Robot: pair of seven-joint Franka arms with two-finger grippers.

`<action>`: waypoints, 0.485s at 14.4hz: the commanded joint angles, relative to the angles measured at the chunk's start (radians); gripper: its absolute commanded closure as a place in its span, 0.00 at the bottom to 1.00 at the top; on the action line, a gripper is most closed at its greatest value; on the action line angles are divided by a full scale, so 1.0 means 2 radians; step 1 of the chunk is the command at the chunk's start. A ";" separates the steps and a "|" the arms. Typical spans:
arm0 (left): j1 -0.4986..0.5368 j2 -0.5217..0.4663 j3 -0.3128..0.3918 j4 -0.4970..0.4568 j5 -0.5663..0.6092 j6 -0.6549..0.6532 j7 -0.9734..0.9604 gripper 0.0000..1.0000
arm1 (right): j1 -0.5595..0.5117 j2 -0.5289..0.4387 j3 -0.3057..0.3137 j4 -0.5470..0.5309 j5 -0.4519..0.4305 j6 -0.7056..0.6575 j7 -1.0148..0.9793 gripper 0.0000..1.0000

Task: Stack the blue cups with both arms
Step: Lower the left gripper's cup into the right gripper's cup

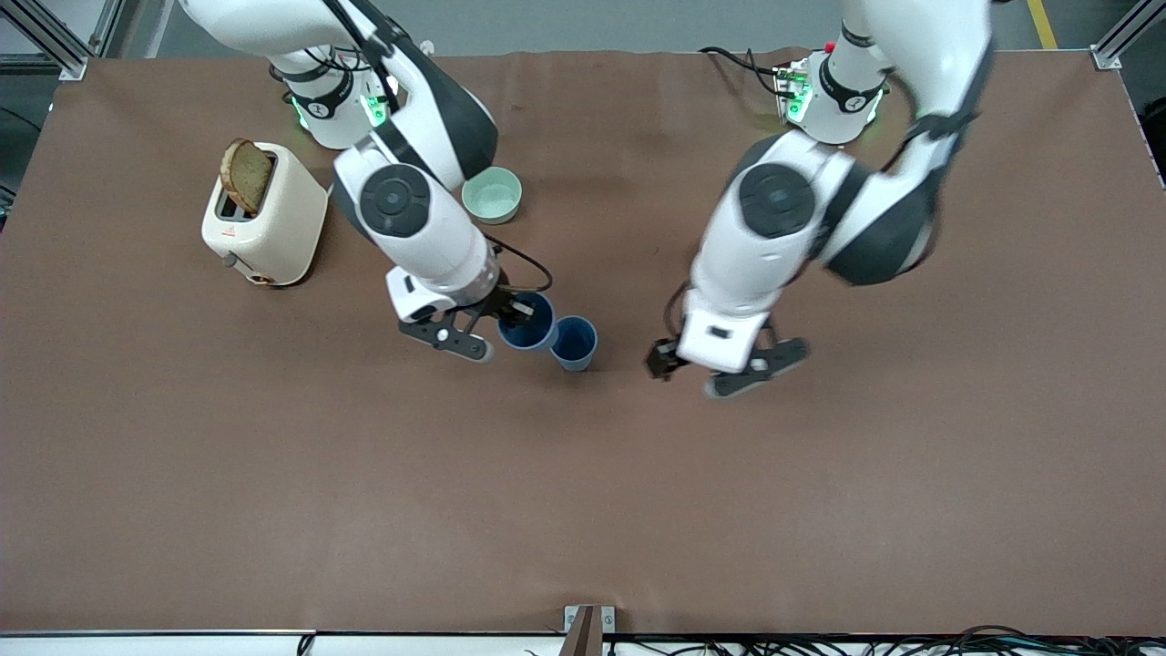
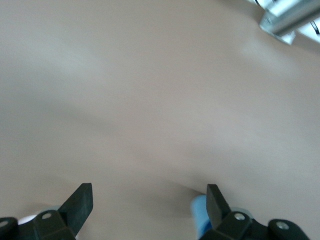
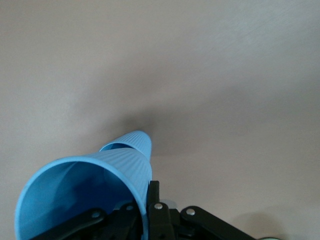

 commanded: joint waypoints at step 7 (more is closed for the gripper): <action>0.145 -0.169 -0.002 -0.021 -0.002 -0.161 0.302 0.00 | 0.025 0.038 0.001 0.007 -0.021 0.036 0.027 0.98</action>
